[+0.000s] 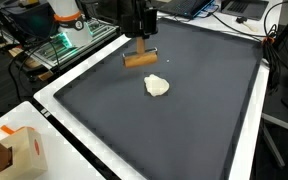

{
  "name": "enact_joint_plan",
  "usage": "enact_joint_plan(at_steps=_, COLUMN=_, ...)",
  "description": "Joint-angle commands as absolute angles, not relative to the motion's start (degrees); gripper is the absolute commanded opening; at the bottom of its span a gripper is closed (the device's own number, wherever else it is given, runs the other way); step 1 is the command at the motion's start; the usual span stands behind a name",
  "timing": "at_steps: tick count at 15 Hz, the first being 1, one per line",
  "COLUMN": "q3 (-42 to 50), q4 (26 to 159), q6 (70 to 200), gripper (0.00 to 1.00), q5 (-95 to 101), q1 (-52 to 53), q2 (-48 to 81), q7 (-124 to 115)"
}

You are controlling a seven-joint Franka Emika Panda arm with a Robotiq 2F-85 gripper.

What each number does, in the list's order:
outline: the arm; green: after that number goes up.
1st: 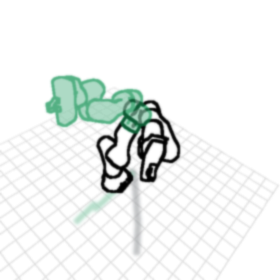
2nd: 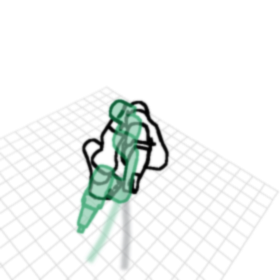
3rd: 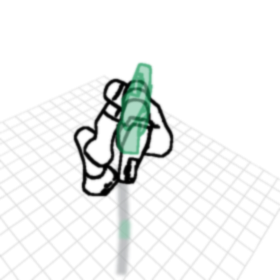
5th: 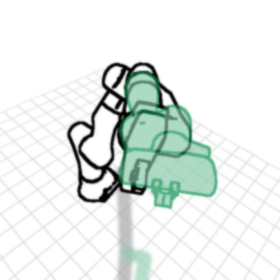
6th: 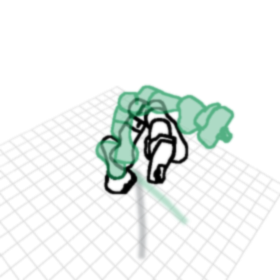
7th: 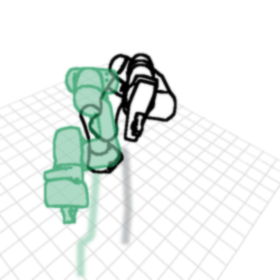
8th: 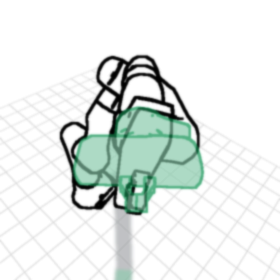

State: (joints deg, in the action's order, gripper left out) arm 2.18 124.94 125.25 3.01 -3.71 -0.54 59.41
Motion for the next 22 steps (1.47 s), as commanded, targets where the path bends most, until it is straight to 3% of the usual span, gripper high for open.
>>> enact_joint_plan(at_steps=1, q3=2.75, q4=122.94, q6=120.46, gripper=0.24, q5=4.13, q1=-3.63, q2=-1.7, q7=47.97)
enact_joint_plan(at_steps=22, q3=3.14, q4=104.16, q6=103.4, gripper=0.24, q5=18.28, q1=0.17, q2=14.55, q7=-17.35)
